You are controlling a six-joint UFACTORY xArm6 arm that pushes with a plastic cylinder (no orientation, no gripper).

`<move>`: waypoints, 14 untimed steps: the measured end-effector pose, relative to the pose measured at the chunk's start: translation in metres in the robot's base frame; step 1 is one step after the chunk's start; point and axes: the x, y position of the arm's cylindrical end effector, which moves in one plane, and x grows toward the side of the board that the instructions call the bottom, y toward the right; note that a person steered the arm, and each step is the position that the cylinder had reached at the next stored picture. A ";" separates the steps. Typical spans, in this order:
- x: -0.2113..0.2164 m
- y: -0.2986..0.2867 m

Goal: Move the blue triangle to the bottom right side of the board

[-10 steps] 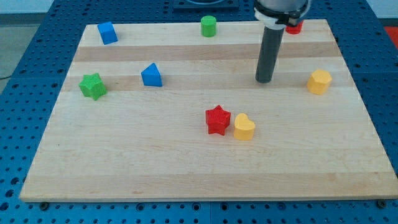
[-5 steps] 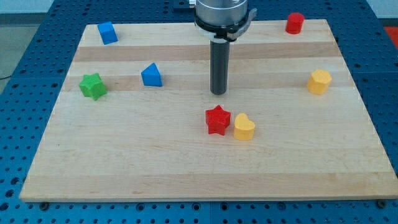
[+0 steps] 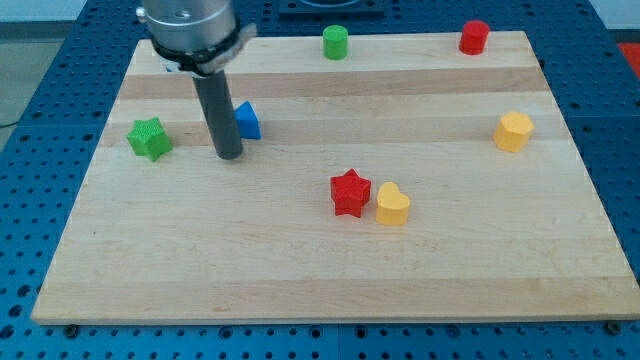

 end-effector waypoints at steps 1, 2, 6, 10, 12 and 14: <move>-0.033 -0.012; -0.036 -0.013; -0.052 0.054; -0.061 0.113; -0.022 0.153; -0.002 0.206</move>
